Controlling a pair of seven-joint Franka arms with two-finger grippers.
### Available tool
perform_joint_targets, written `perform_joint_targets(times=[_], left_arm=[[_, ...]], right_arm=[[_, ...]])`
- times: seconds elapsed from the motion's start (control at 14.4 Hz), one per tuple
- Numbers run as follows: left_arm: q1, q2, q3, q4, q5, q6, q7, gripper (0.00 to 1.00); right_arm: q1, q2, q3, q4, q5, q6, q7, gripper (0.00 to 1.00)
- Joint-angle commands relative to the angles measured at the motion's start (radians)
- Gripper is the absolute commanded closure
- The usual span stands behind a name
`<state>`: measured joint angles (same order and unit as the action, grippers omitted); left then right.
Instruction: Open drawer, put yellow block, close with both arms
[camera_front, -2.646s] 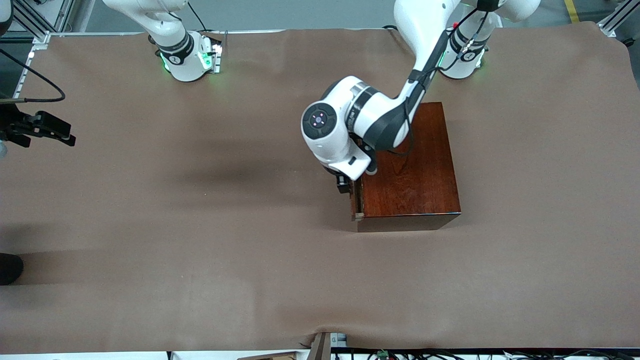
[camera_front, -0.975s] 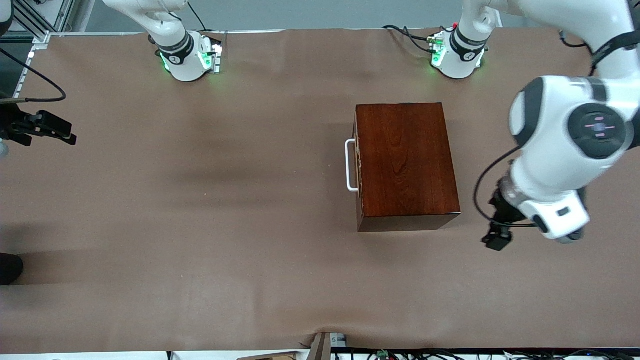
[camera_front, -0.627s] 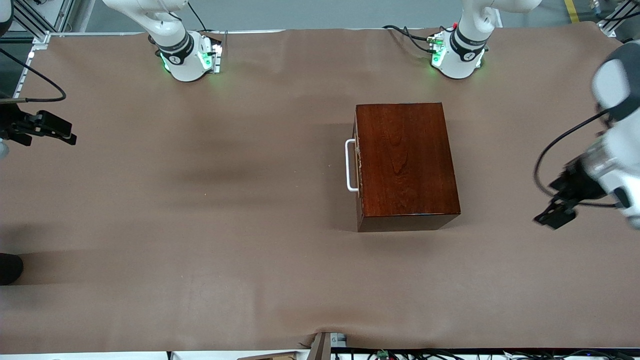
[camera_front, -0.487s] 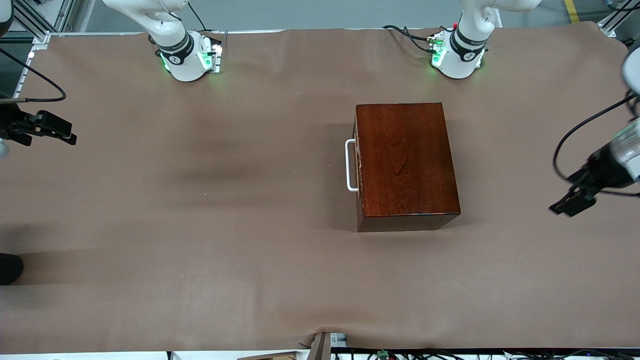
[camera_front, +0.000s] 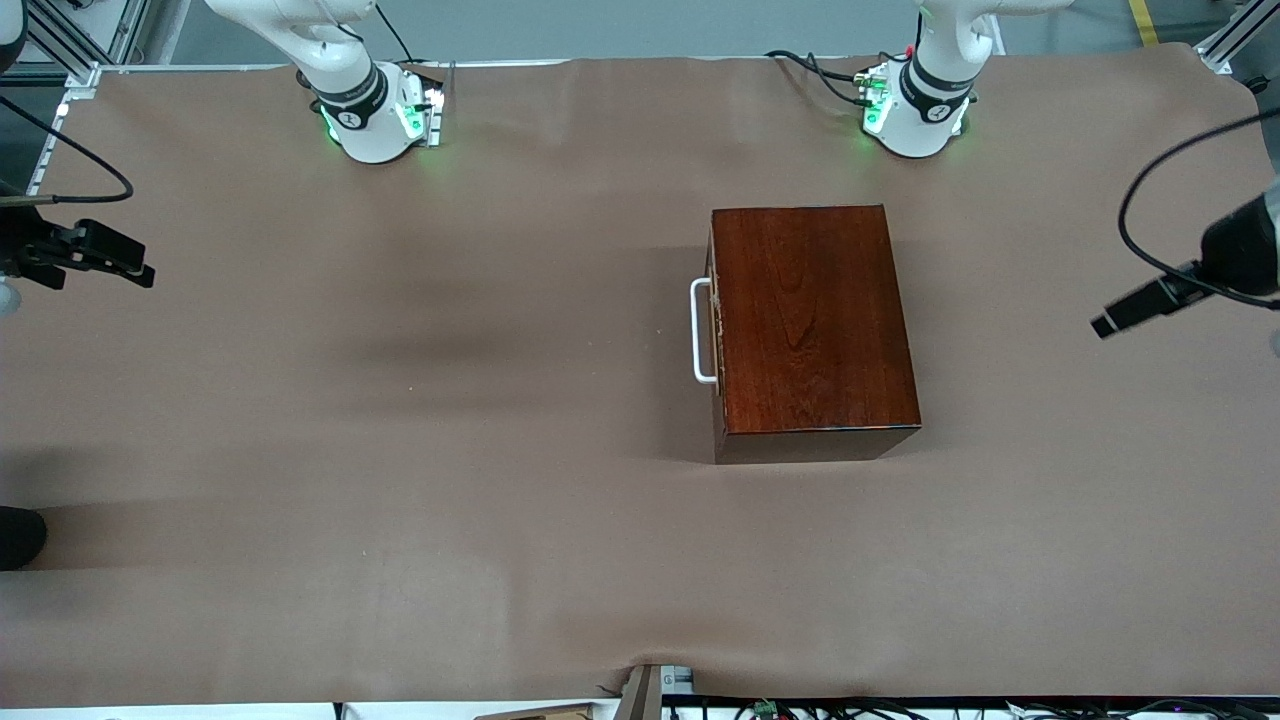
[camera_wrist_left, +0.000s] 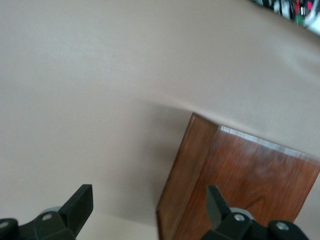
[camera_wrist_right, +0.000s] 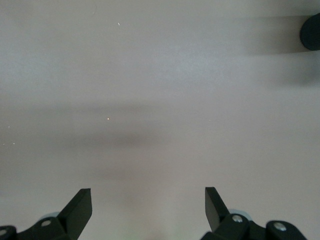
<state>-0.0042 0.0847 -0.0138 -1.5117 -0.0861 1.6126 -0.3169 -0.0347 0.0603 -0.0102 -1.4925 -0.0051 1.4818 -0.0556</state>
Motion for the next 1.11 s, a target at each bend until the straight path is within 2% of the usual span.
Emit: perform_joint_targets(times=[0.0, 0.28, 0.49, 0.7, 1.04], left_arm=[[0.004, -0.045, -0.044, -0.044, 0.069, -0.031, 0.163, 0.00], [-0.002, -0.100, -0.092, -0.074, 0.152, -0.069, 0.260, 0.00], [0.004, -0.160, -0.112, -0.131, 0.137, -0.068, 0.262, 0.00], [0.026, -0.161, -0.101, -0.128, 0.076, -0.069, 0.323, 0.00], [0.033, -0.154, -0.100, -0.107, 0.062, -0.121, 0.341, 0.00]], right_arm=[[-0.005, -0.019, 0.006, -0.015, -0.004, -0.006, 0.013, 0.00], [-0.007, -0.020, 0.006, -0.015, -0.004, -0.014, 0.011, 0.00], [-0.007, -0.019, 0.006, -0.015, -0.004, -0.014, 0.011, 0.00], [-0.007, -0.019, 0.006, -0.015, -0.004, -0.015, 0.011, 0.00], [-0.007, -0.019, 0.006, -0.015, -0.004, -0.015, 0.013, 0.00]])
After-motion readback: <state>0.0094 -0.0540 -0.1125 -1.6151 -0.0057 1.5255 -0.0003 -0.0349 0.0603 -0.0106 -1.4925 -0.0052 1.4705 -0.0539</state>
